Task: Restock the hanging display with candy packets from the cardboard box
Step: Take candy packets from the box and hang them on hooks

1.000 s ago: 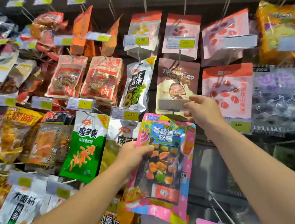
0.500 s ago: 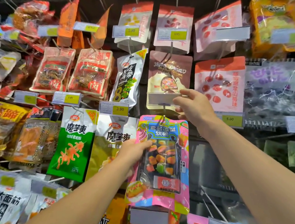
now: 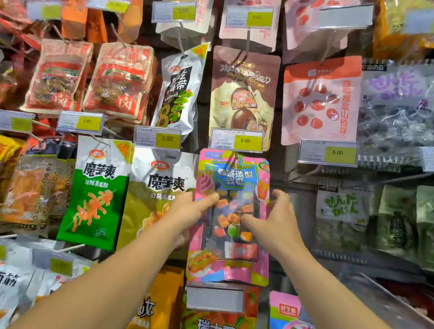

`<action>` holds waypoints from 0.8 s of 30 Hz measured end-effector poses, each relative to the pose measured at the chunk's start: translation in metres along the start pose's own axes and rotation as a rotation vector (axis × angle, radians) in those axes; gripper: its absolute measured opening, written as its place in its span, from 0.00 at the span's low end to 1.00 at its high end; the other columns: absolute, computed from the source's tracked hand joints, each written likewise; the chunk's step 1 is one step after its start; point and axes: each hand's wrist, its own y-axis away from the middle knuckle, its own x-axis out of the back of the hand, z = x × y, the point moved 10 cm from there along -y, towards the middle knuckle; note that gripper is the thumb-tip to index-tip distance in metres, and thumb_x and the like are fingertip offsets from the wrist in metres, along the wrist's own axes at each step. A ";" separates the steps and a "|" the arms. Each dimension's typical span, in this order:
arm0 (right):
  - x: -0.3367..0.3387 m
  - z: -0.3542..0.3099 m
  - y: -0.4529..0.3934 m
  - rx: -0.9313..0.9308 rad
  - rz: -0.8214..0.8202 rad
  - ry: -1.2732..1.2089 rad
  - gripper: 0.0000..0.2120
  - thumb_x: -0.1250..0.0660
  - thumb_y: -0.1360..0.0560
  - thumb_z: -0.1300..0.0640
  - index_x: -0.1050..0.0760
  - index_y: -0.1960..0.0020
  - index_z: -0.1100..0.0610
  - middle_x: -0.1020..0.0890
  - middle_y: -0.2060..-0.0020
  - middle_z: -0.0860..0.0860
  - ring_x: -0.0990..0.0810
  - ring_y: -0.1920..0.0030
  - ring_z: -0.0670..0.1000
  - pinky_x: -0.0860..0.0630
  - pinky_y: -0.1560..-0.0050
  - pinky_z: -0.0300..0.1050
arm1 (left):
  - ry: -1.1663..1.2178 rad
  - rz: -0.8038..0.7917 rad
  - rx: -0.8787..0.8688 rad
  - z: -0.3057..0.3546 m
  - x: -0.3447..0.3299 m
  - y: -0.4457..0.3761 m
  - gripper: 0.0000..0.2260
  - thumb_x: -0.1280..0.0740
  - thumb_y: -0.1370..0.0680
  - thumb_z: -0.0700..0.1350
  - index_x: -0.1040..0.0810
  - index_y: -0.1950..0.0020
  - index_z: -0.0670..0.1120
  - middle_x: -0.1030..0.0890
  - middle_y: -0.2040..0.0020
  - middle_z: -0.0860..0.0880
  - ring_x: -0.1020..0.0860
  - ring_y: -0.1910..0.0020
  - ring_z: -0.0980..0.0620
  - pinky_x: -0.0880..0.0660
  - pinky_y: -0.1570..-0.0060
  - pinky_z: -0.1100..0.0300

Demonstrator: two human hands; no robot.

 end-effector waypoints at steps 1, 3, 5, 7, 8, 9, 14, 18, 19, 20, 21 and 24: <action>-0.007 0.009 -0.001 -0.056 -0.047 0.006 0.40 0.23 0.34 0.49 0.38 0.29 0.57 0.27 0.38 0.55 0.26 0.36 0.57 0.29 0.36 0.51 | 0.001 -0.015 -0.001 -0.002 0.000 -0.002 0.09 0.27 0.25 0.44 0.17 0.48 0.42 0.15 0.53 0.40 0.17 0.53 0.39 0.21 0.47 0.40; -0.019 0.024 -0.004 -0.127 -0.087 0.010 0.44 0.23 0.36 0.47 0.40 0.27 0.58 0.25 0.37 0.56 0.24 0.37 0.58 0.27 0.37 0.52 | 0.002 -0.025 0.005 -0.007 0.002 -0.003 0.09 0.27 0.25 0.44 0.18 0.48 0.42 0.15 0.52 0.38 0.17 0.54 0.40 0.19 0.50 0.43; -0.019 0.033 -0.008 -0.158 -0.062 -0.013 0.47 0.24 0.39 0.44 0.40 0.27 0.58 0.24 0.37 0.56 0.23 0.39 0.57 0.25 0.40 0.52 | 0.039 -0.031 0.004 -0.010 0.002 -0.006 0.09 0.30 0.23 0.42 0.19 0.45 0.39 0.16 0.52 0.38 0.16 0.58 0.44 0.18 0.55 0.49; -0.021 0.039 -0.012 -0.196 -0.070 -0.015 0.40 0.24 0.37 0.45 0.36 0.32 0.57 0.20 0.42 0.53 0.21 0.43 0.55 0.26 0.48 0.46 | 0.064 -0.020 0.000 -0.010 0.002 -0.009 0.08 0.31 0.22 0.40 0.20 0.46 0.38 0.15 0.57 0.41 0.16 0.64 0.48 0.18 0.61 0.54; -0.024 0.040 -0.013 -0.196 -0.086 -0.001 0.32 0.24 0.34 0.46 0.31 0.36 0.56 0.19 0.46 0.52 0.20 0.46 0.55 0.26 0.52 0.46 | 0.052 -0.007 0.002 -0.011 0.004 -0.010 0.06 0.31 0.22 0.40 0.19 0.47 0.39 0.15 0.60 0.43 0.17 0.66 0.50 0.18 0.65 0.57; -0.027 0.040 -0.015 -0.185 -0.097 0.025 0.27 0.25 0.34 0.46 0.28 0.41 0.55 0.18 0.49 0.51 0.20 0.47 0.55 0.25 0.53 0.46 | 0.047 0.007 0.004 -0.012 0.006 -0.011 0.05 0.31 0.22 0.40 0.19 0.49 0.40 0.15 0.63 0.45 0.17 0.68 0.51 0.20 0.68 0.59; -0.036 0.045 -0.026 -0.157 -0.087 0.157 0.25 0.27 0.31 0.41 0.31 0.42 0.53 0.19 0.45 0.52 0.20 0.44 0.58 0.22 0.46 0.53 | -0.198 0.085 0.017 -0.021 0.021 -0.015 0.06 0.28 0.25 0.47 0.21 0.53 0.45 0.23 0.68 0.53 0.28 0.73 0.57 0.33 0.72 0.64; -0.038 0.044 -0.034 -0.187 -0.072 0.246 0.27 0.26 0.29 0.44 0.31 0.39 0.57 0.19 0.43 0.55 0.21 0.42 0.60 0.26 0.50 0.49 | -0.177 0.048 0.087 -0.027 0.028 -0.008 0.09 0.27 0.28 0.51 0.24 0.55 0.49 0.20 0.51 0.49 0.23 0.53 0.49 0.29 0.53 0.56; -0.040 0.044 -0.035 -0.197 -0.070 0.268 0.27 0.27 0.29 0.45 0.31 0.39 0.59 0.19 0.43 0.57 0.21 0.42 0.61 0.26 0.49 0.50 | -0.179 0.045 0.095 -0.025 0.030 -0.006 0.09 0.28 0.27 0.51 0.24 0.54 0.49 0.21 0.51 0.50 0.24 0.51 0.49 0.31 0.52 0.55; -0.040 0.044 -0.036 -0.212 -0.069 0.284 0.28 0.27 0.29 0.45 0.32 0.39 0.60 0.20 0.42 0.59 0.22 0.41 0.62 0.27 0.49 0.50 | -0.182 0.032 0.105 -0.024 0.032 -0.006 0.08 0.29 0.26 0.51 0.23 0.53 0.49 0.22 0.50 0.50 0.24 0.51 0.50 0.31 0.52 0.55; -0.041 0.044 -0.037 -0.225 -0.074 0.304 0.28 0.27 0.29 0.45 0.32 0.39 0.61 0.20 0.42 0.59 0.22 0.41 0.62 0.28 0.50 0.49 | -0.183 0.010 0.117 -0.022 0.032 -0.004 0.09 0.29 0.25 0.52 0.22 0.51 0.49 0.21 0.49 0.51 0.23 0.50 0.51 0.31 0.50 0.55; -0.043 0.047 -0.034 -0.281 -0.125 0.327 0.31 0.28 0.30 0.43 0.33 0.36 0.61 0.20 0.41 0.58 0.22 0.40 0.61 0.28 0.49 0.49 | -0.223 -0.038 0.114 -0.013 0.030 0.000 0.07 0.31 0.24 0.53 0.22 0.50 0.51 0.19 0.45 0.50 0.21 0.46 0.50 0.26 0.44 0.53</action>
